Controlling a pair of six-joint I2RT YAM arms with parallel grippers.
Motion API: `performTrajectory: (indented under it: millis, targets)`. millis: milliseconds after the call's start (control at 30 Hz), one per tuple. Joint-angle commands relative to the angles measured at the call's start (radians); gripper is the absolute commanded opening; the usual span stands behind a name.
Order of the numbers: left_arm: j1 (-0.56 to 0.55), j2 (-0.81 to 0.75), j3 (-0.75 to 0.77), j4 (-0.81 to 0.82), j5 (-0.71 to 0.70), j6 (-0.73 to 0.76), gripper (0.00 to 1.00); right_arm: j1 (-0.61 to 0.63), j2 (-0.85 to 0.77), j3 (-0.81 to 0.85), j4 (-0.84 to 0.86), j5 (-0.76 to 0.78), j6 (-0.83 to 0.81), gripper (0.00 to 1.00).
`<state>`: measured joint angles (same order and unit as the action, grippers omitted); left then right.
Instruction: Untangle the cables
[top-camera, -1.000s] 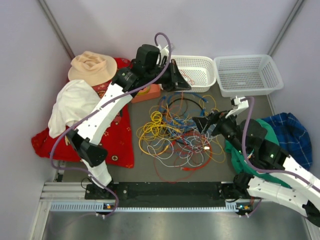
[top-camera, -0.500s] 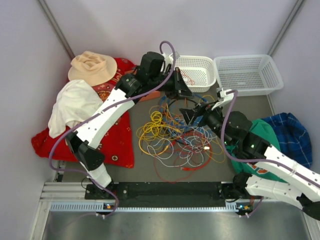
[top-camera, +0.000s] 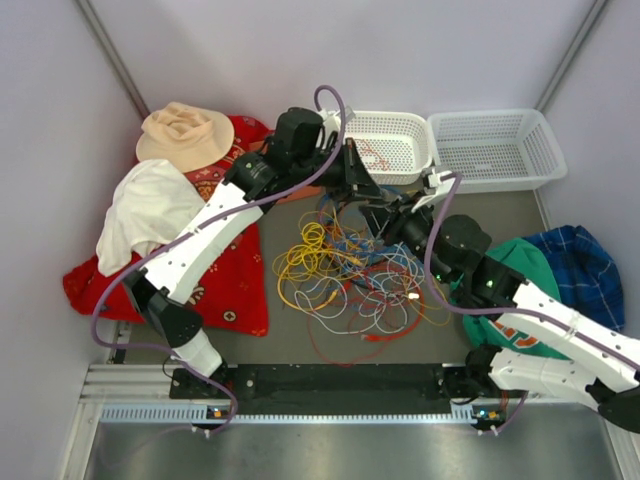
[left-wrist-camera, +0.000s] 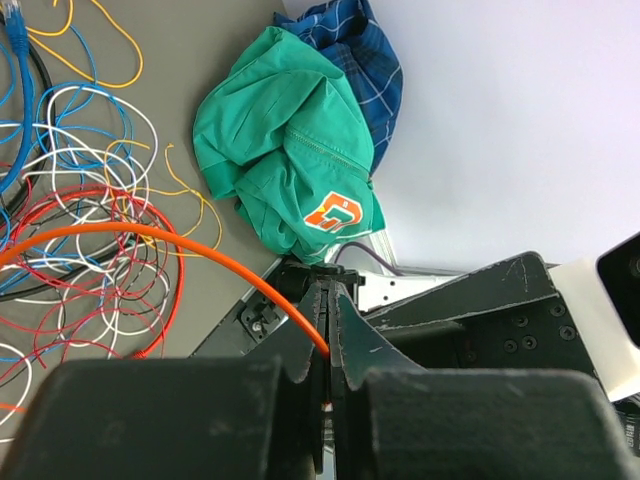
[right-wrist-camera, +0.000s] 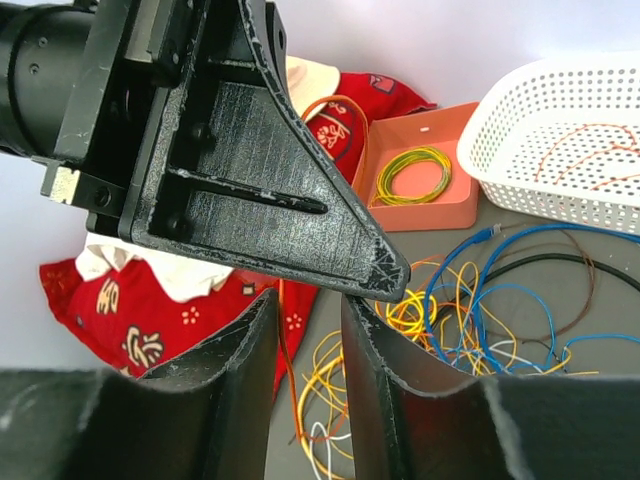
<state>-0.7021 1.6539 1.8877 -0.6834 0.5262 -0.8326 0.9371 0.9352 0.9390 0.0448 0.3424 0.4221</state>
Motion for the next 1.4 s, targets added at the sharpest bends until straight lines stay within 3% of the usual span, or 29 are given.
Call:
performTrajectory:
  millis: [0,33,67,100,200,233,400,467,633,700,867,1033,1367]
  targets:
    - [-0.007,-0.052,-0.016,0.056,-0.002,-0.002,0.00,-0.008,0.008,0.055,0.058,-0.020,-0.002,0.29]
    - [-0.007,-0.054,-0.019,0.059,-0.002,-0.002,0.00,-0.008,0.010,0.057,0.055,-0.020,-0.002,0.24]
    - [-0.007,-0.057,-0.025,0.061,-0.003,-0.002,0.00,-0.008,0.014,0.060,0.053,-0.020,-0.005,0.05]
    - [-0.007,-0.057,-0.029,0.059,-0.003,-0.002,0.00,-0.008,0.014,0.066,0.043,-0.016,-0.003,0.00]
    - [-0.007,-0.069,-0.038,0.061,-0.020,0.018,0.02,-0.008,0.005,0.083,0.014,-0.013,-0.005,0.00]
    - [-0.007,-0.078,-0.039,0.050,-0.044,0.027,0.27,-0.008,-0.004,0.090,-0.011,-0.008,-0.014,0.00]
    - [0.050,-0.121,0.004,-0.010,-0.170,0.093,0.68,-0.011,-0.032,0.197,-0.181,0.091,-0.055,0.00]
    - [0.076,-0.161,0.005,-0.008,-0.247,0.102,0.98,-0.020,-0.029,0.251,-0.245,0.119,-0.088,0.00]
    - [0.112,-0.313,-0.045,0.014,-0.524,0.130,0.99,-0.133,0.031,0.372,-0.347,0.112,-0.097,0.00]
    - [0.112,-0.376,-0.139,0.075,-0.668,0.133,0.99,-0.178,0.069,0.449,-0.381,0.083,-0.092,0.00]
    - [0.113,-0.595,-0.382,0.189,-0.862,0.153,0.99,-0.328,0.248,0.663,-0.399,0.006,-0.086,0.00]
    - [0.112,-0.753,-0.567,0.286,-0.885,0.171,0.99,-0.399,0.414,0.848,-0.355,-0.019,-0.094,0.00]
    - [0.113,-0.848,-0.903,0.289,-0.770,0.058,0.99,-0.434,0.704,1.279,-0.229,-0.104,-0.117,0.00]
